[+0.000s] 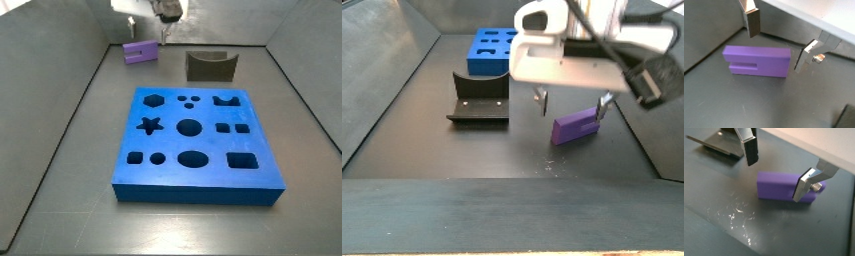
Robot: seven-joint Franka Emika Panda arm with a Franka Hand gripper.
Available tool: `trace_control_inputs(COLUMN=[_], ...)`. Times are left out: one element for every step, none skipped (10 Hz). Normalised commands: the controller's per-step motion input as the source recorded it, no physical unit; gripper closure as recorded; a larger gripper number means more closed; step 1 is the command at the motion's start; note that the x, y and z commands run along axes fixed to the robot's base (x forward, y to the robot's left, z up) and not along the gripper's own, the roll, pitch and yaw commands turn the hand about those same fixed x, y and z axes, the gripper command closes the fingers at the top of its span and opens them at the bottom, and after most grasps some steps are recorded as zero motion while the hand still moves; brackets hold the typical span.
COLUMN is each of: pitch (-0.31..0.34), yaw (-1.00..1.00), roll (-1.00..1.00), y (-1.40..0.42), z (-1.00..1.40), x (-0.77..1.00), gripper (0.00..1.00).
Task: Pick up the double-square object. Move up. Rotate the double-square object. Place the double-square object on the fixture. Regrasp the double-square object. Move to above the board. Insert the double-square object.
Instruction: Pick up the double-square object.
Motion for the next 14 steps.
trace_control_inputs(pitch=[0.046,0.000,0.000,-0.006,0.000,0.000,0.000,0.000,0.000,0.000,0.000,0.000,0.000,0.000], yaw=[-0.63,-0.64,-0.53,-0.38,0.00,0.00,0.00,0.00,0.00,0.00,0.00,0.00,0.00,0.00], roll=[0.31,0.27,0.23,0.05,0.00,0.00,0.00,0.00,0.00,0.00,0.00,0.00,0.00,0.00], y=[0.13,0.05,0.00,0.00,0.00,0.00,0.00,0.00,0.00,0.00,0.00,0.00,0.00,0.00], z=[-0.60,-0.57,-0.53,-0.31,0.00,0.00,0.00,0.00,0.00,0.00,0.00,0.00,0.00,0.00], x=[0.00,-0.03,-0.13,-0.09,0.00,0.00,0.00,0.00,0.00,0.00,0.00,0.00,0.00,0.00], gripper=[0.00,0.00,0.00,0.00,1.00,1.00,1.00,1.00,1.00,1.00,1.00,1.00,1.00,1.00])
